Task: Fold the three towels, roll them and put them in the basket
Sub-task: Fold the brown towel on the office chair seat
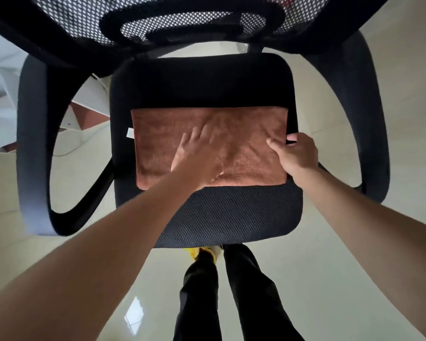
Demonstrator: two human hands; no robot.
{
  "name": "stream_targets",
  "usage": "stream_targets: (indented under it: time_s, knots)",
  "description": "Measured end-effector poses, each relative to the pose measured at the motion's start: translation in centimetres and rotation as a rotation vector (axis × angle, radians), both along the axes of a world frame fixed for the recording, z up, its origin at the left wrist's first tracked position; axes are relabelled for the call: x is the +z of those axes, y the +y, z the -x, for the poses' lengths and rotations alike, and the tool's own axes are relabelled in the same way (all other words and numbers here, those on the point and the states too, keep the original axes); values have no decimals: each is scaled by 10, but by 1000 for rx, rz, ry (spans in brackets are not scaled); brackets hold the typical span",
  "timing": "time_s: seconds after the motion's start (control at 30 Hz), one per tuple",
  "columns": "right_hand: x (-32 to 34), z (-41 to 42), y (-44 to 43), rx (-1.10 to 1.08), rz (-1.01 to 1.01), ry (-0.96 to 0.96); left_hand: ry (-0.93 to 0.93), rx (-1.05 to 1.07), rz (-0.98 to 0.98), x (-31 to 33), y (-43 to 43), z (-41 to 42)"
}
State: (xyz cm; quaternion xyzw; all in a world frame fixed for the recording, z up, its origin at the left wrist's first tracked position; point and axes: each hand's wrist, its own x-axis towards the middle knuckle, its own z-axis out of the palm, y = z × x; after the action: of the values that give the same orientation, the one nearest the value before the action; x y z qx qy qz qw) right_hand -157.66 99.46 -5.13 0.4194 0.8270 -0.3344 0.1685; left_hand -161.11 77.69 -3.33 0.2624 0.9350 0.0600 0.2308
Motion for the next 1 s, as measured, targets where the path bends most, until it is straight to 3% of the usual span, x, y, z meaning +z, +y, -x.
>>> stream_targets:
  time_s: [0.13,0.3,0.57,0.63,0.83,1.0]
  knots:
    - [-5,13,10,35,50,-10,-47,-132,212,-25,0,22]
    - [-19,18,19,63,147,-39,25,-188,254,-48,-2,24]
    - [5,22,18,-15,435,-79,-18,-184,279,-36,3,24]
    - [19,21,21,42,463,-28,-10,-93,215,-27,-8,21]
    - [72,32,9,162,473,167,91,473,35,5,-96,2]
    - [84,48,-66,270,476,226,-70,910,-20,14,-142,-23]
